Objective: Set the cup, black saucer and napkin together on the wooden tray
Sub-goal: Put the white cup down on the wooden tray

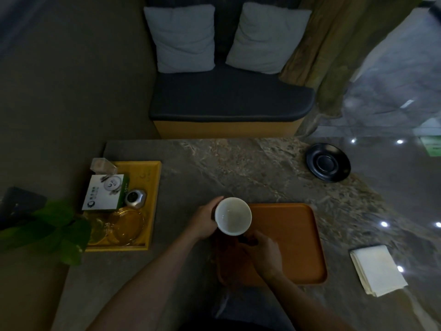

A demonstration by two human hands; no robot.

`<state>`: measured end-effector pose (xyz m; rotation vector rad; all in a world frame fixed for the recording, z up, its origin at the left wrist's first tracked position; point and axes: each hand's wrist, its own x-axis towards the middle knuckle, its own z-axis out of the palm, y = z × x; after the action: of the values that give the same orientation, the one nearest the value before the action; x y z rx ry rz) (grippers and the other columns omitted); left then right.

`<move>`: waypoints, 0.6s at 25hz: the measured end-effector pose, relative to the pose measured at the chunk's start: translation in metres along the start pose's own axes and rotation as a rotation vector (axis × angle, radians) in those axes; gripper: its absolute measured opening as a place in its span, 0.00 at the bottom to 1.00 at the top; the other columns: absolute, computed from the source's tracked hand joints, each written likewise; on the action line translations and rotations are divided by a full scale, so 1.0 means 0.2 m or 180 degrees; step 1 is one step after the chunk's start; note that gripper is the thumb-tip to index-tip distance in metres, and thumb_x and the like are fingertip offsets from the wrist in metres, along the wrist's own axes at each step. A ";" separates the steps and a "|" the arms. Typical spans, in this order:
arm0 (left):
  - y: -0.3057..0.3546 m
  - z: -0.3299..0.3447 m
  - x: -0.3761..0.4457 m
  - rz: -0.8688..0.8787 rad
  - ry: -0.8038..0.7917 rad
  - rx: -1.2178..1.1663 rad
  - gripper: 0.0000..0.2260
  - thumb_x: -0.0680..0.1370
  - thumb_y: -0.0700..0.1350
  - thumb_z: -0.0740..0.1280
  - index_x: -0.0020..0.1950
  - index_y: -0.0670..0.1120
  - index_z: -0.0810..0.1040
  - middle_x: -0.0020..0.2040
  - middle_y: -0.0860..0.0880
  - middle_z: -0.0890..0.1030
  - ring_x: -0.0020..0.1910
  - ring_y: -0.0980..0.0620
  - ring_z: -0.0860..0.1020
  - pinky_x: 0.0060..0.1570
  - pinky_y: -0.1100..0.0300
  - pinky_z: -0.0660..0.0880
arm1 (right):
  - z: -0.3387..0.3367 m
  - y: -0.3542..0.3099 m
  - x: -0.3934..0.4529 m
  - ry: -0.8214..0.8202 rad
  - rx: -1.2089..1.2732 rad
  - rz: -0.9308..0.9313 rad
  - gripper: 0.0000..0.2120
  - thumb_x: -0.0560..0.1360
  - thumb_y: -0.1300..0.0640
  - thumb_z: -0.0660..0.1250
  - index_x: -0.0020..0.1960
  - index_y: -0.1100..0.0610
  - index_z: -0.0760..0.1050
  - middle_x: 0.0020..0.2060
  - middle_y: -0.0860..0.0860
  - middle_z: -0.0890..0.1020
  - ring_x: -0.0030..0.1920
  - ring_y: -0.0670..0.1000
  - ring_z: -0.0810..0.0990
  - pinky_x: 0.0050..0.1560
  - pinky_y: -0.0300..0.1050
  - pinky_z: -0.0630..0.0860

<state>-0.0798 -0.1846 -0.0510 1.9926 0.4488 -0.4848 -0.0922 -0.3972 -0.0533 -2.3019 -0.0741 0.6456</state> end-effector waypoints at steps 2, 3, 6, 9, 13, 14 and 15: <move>-0.03 0.05 -0.07 -0.0240 0.0294 -0.0048 0.28 0.78 0.38 0.67 0.77 0.48 0.63 0.75 0.45 0.69 0.74 0.44 0.67 0.71 0.44 0.67 | -0.01 -0.01 -0.01 -0.0107 -0.0122 -0.0081 0.11 0.71 0.50 0.73 0.52 0.46 0.80 0.47 0.43 0.84 0.47 0.43 0.81 0.46 0.46 0.80; -0.05 0.08 -0.11 -0.0392 0.0375 -0.0014 0.28 0.79 0.39 0.66 0.77 0.47 0.63 0.75 0.45 0.68 0.74 0.44 0.66 0.72 0.45 0.67 | -0.01 -0.01 -0.01 -0.0188 -0.0225 -0.0150 0.12 0.72 0.49 0.72 0.54 0.46 0.80 0.49 0.43 0.83 0.49 0.43 0.80 0.47 0.46 0.79; -0.11 0.17 -0.22 -0.0679 0.0547 0.0092 0.27 0.79 0.40 0.66 0.77 0.46 0.62 0.76 0.44 0.66 0.75 0.44 0.65 0.71 0.49 0.66 | -0.06 0.02 -0.02 -0.0410 -0.0579 -0.0365 0.12 0.74 0.45 0.68 0.57 0.45 0.78 0.52 0.46 0.81 0.50 0.45 0.78 0.48 0.45 0.77; -0.13 0.28 -0.36 -0.0623 0.0591 0.0218 0.22 0.79 0.42 0.66 0.73 0.45 0.69 0.72 0.44 0.72 0.70 0.47 0.72 0.68 0.50 0.71 | -0.14 0.08 -0.04 -0.0592 -0.1010 -0.0506 0.15 0.76 0.41 0.64 0.59 0.45 0.76 0.54 0.47 0.78 0.52 0.46 0.77 0.50 0.46 0.77; -0.05 0.43 -0.52 -0.0476 0.0318 0.0789 0.17 0.79 0.50 0.66 0.68 0.50 0.74 0.65 0.48 0.77 0.61 0.51 0.77 0.60 0.55 0.75 | -0.36 0.23 -0.11 -0.0744 -0.1753 -0.0824 0.15 0.78 0.42 0.60 0.61 0.47 0.75 0.59 0.49 0.77 0.57 0.50 0.76 0.54 0.49 0.77; -0.01 0.46 -0.54 -0.0380 0.0137 0.1037 0.19 0.79 0.51 0.66 0.68 0.50 0.74 0.66 0.47 0.76 0.62 0.50 0.77 0.60 0.57 0.74 | -0.43 0.28 -0.12 -0.0773 -0.1955 -0.0907 0.15 0.79 0.44 0.59 0.61 0.49 0.75 0.60 0.50 0.77 0.57 0.52 0.77 0.54 0.50 0.77; 0.02 0.47 -0.55 -0.0295 -0.0069 0.1262 0.20 0.78 0.52 0.66 0.69 0.49 0.74 0.67 0.47 0.76 0.64 0.50 0.75 0.61 0.58 0.72 | -0.49 0.32 -0.12 -0.0797 -0.2159 -0.0980 0.15 0.79 0.45 0.58 0.60 0.51 0.75 0.60 0.52 0.77 0.57 0.54 0.77 0.54 0.52 0.77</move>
<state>-0.1846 -0.2810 -0.0316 2.3504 0.4593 -0.6956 -0.0759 -0.5121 -0.0261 -2.7377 -0.8651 0.8300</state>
